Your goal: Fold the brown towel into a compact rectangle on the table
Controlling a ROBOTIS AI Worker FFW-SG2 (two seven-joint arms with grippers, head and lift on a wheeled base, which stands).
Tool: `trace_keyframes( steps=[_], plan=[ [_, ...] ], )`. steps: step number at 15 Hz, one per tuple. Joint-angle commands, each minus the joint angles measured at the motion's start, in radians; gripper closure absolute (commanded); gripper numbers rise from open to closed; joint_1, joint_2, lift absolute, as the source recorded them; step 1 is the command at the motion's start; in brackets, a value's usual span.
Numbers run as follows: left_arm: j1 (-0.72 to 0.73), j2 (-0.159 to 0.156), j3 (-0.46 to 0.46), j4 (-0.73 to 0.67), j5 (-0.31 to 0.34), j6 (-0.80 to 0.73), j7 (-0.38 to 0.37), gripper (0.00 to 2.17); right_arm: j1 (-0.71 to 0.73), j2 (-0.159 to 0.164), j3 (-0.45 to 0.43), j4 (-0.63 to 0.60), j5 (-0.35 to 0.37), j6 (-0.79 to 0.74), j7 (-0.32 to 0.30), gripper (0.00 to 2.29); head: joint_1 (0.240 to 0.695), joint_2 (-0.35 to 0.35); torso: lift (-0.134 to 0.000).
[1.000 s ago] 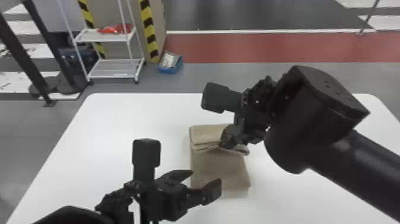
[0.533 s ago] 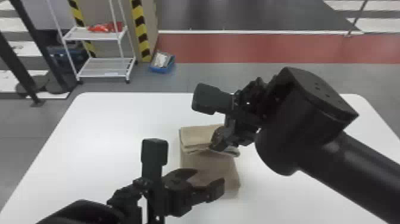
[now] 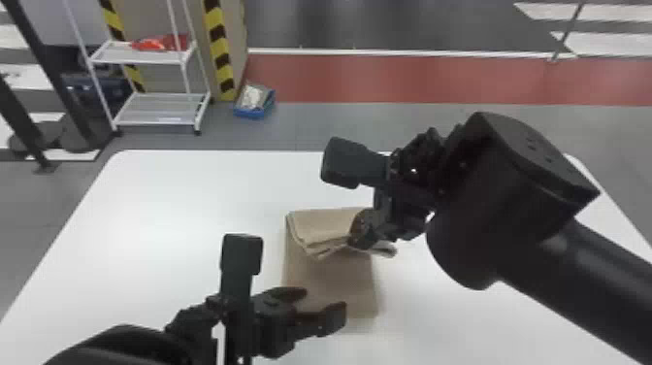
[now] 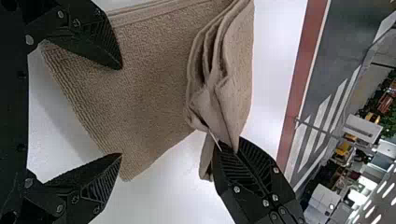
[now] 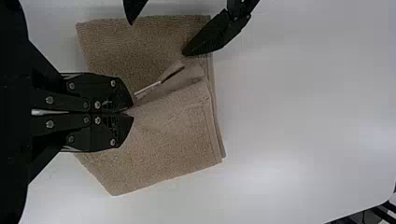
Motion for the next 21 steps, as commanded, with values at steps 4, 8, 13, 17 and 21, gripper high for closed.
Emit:
trace_keyframes(
  steps=[4,8,13,17,21],
  plan=[
    [0.01,0.001,0.009,-0.006,0.0,0.003,-0.001,0.26,0.008,-0.009,-0.002,-0.03,-0.009,0.019,0.017,1.36,0.695,-0.012,-0.124],
    [0.007,-0.003,0.006,0.0,0.002,0.003,-0.001,0.26,0.029,-0.042,-0.006,-0.108,-0.009,0.062,0.049,1.36,0.695,-0.009,-0.124],
    [0.006,-0.003,0.007,0.004,0.002,0.003,-0.001,0.26,0.055,-0.049,-0.005,-0.142,-0.009,0.074,0.081,1.36,0.695,-0.016,-0.124],
    [0.006,-0.003,0.01,0.004,0.002,0.003,-0.001,0.26,0.063,-0.052,-0.005,-0.174,-0.009,0.096,0.114,1.36,0.695,-0.006,-0.124],
    [0.006,-0.001,0.013,0.004,0.002,0.003,-0.001,0.26,0.081,-0.058,-0.006,-0.197,-0.01,0.105,0.141,1.36,0.695,0.0,-0.124]
  ],
)
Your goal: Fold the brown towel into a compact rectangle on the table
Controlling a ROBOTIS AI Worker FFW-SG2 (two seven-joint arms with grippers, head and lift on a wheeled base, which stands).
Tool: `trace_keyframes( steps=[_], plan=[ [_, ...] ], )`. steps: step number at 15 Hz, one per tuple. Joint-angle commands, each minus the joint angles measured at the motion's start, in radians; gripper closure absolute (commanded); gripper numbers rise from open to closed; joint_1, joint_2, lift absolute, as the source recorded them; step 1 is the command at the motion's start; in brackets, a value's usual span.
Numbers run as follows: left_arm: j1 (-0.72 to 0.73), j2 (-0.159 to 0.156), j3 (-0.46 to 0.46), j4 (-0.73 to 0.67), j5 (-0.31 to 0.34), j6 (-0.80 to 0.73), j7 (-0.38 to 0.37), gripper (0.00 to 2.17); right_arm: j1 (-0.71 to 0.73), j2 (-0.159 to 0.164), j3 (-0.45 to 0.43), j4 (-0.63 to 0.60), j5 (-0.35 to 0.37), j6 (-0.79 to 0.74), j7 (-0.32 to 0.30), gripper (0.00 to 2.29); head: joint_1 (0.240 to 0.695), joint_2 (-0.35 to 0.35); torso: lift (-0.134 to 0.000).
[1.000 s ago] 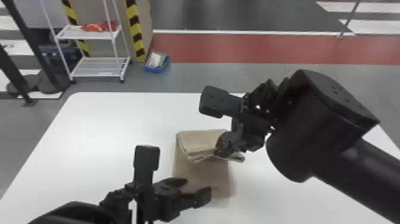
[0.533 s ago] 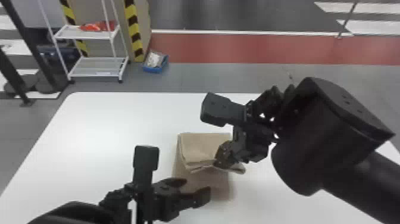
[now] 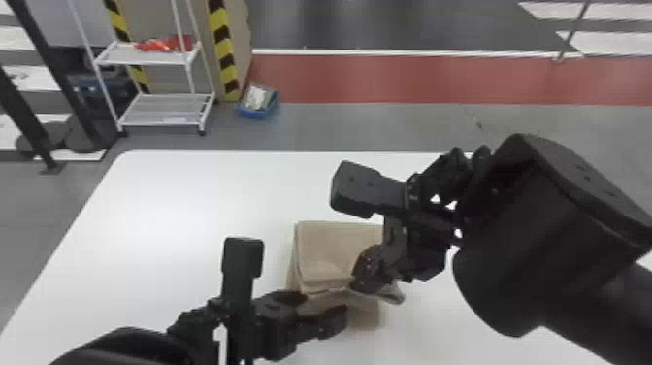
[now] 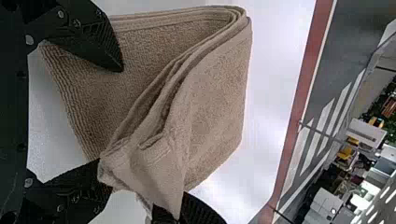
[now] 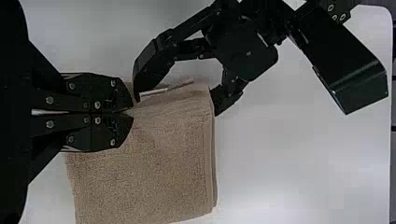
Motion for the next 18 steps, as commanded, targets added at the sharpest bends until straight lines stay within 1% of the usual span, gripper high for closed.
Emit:
trace_keyframes(
  steps=[1,7,12,14,18],
  plan=[
    [-0.001,-0.002,0.001,0.0,0.0,0.0,0.0,0.26,0.01,-0.001,0.0,-0.006,0.0,0.003,0.004,1.36,0.695,0.002,-0.124],
    [-0.001,0.0,0.001,0.0,0.001,0.0,0.0,0.26,0.019,0.002,0.006,0.002,0.0,0.01,-0.004,1.36,0.695,0.003,-0.124],
    [-0.001,0.0,0.001,0.0,0.004,0.0,-0.002,0.26,0.025,0.026,0.004,0.005,-0.006,0.025,-0.01,1.36,0.695,0.01,-0.124],
    [-0.003,-0.002,0.001,0.0,0.004,-0.003,-0.002,0.26,0.026,0.032,0.004,0.006,-0.006,0.025,-0.016,1.36,0.695,0.014,-0.124],
    [-0.001,0.0,0.001,-0.002,0.006,-0.003,-0.003,0.26,0.03,0.055,0.003,0.031,-0.006,0.025,-0.037,1.36,0.695,0.022,-0.124]
  ],
)
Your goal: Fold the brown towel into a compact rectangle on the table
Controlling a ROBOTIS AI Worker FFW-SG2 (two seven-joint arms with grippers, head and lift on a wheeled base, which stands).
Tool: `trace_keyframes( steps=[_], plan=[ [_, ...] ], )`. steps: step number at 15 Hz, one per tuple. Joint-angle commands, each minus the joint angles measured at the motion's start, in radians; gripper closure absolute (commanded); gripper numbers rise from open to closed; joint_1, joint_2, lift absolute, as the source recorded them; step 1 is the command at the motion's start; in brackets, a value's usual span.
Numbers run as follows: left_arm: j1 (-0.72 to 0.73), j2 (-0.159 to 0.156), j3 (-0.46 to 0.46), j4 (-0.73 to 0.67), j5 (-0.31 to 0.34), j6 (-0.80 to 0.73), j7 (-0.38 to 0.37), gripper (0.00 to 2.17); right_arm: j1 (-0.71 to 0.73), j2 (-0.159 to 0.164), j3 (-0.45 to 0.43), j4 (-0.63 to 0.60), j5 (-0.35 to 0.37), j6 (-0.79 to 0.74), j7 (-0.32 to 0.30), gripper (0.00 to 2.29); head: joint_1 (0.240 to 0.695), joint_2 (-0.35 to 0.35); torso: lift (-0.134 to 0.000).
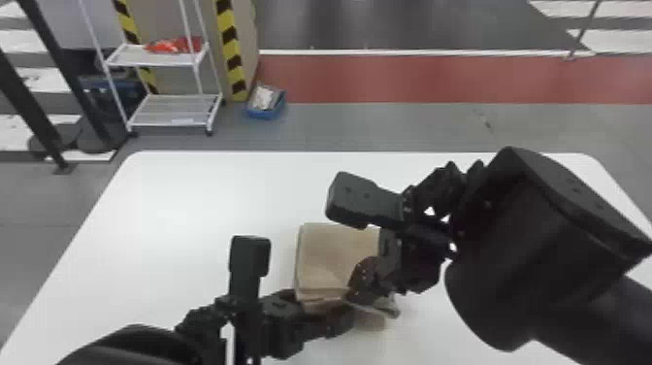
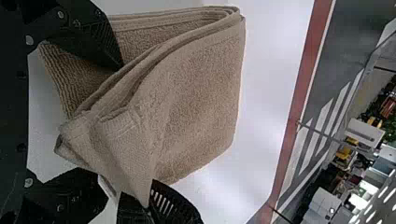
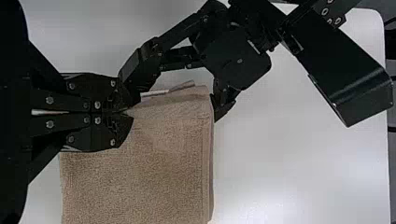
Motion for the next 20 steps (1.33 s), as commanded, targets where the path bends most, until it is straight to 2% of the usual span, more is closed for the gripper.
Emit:
trace_keyframes(
  steps=[1,7,11,12,17,20],
  plan=[
    [0.001,0.0,0.0,-0.001,0.0,0.002,-0.001,0.26,0.002,0.013,0.0,0.011,0.0,0.0,-0.009,1.36,0.695,0.024,-0.124],
    [0.004,0.0,0.0,-0.005,0.001,0.002,-0.004,0.26,0.006,0.039,-0.003,0.024,-0.011,0.003,-0.039,1.36,0.695,0.039,-0.124],
    [0.005,0.0,0.0,-0.008,0.001,0.002,-0.006,0.26,0.006,0.042,-0.005,0.024,-0.014,0.018,-0.053,1.33,0.695,0.045,-0.124],
    [0.005,0.0,-0.002,-0.009,0.0,0.002,-0.006,0.26,0.006,0.042,-0.008,0.024,-0.015,0.028,-0.059,1.18,0.695,0.044,-0.124],
    [0.008,0.0,0.002,-0.012,0.0,0.002,-0.006,0.26,0.011,0.044,-0.022,0.022,-0.025,0.028,-0.061,1.19,0.695,0.041,-0.124],
    [0.011,0.0,0.005,-0.021,-0.002,0.002,-0.012,0.12,0.019,0.044,-0.031,0.021,-0.025,0.028,-0.061,1.19,0.695,0.043,-0.124]
  ],
)
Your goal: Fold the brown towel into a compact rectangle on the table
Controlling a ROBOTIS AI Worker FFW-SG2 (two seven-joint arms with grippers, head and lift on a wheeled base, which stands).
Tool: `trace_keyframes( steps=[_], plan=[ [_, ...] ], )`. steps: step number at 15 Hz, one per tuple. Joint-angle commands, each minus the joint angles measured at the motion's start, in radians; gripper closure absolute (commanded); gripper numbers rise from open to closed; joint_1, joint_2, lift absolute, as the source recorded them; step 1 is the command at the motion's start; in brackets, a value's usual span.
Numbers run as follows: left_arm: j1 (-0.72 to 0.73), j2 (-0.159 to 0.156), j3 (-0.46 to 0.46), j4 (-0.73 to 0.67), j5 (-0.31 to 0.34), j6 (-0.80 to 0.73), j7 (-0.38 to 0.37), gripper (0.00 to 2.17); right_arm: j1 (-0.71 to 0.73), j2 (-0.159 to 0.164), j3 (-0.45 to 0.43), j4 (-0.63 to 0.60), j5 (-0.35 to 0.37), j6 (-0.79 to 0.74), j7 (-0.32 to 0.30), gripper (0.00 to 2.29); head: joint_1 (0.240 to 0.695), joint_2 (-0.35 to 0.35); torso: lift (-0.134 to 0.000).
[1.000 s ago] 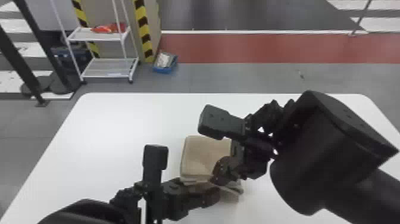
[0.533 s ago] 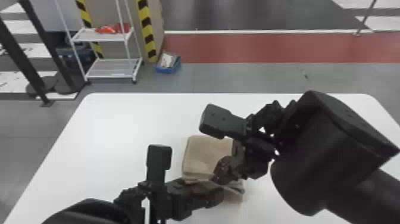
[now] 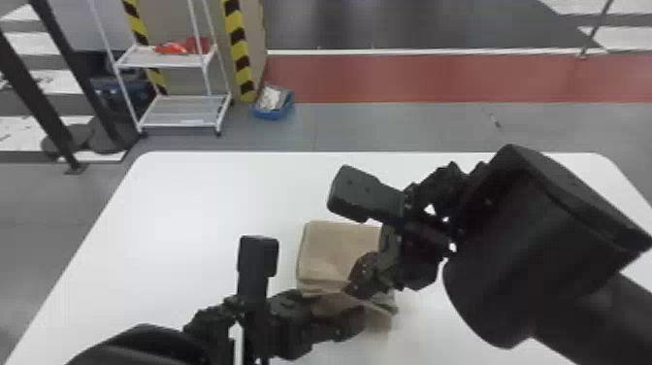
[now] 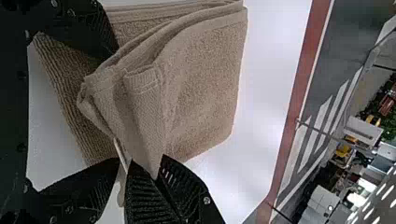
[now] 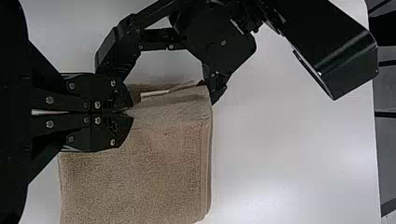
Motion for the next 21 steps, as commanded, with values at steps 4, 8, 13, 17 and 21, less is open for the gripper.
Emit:
trace_keyframes(
  steps=[4,8,13,17,21],
  plan=[
    [0.013,0.002,0.023,-0.027,-0.017,0.0,-0.055,0.12,0.005,0.003,-0.007,-0.001,0.0,0.0,-0.003,1.19,0.695,0.04,-0.124],
    [0.026,0.004,0.035,-0.053,-0.062,0.0,-0.083,0.12,0.006,0.009,-0.007,0.001,0.0,0.0,-0.009,1.19,0.695,0.055,-0.124],
    [0.043,0.006,0.084,-0.065,-0.098,0.04,-0.134,0.13,0.009,0.014,-0.007,0.004,0.0,0.0,-0.014,1.19,0.695,0.085,-0.124],
    [0.062,0.007,0.124,-0.082,-0.126,0.04,-0.137,0.13,0.015,0.012,-0.005,0.002,0.002,0.0,-0.011,1.19,0.695,0.122,-0.124],
    [0.072,0.004,0.188,-0.105,-0.109,0.049,-0.135,0.14,0.018,0.017,-0.002,0.001,0.002,0.0,-0.014,1.19,0.695,0.16,-0.124]
  ],
)
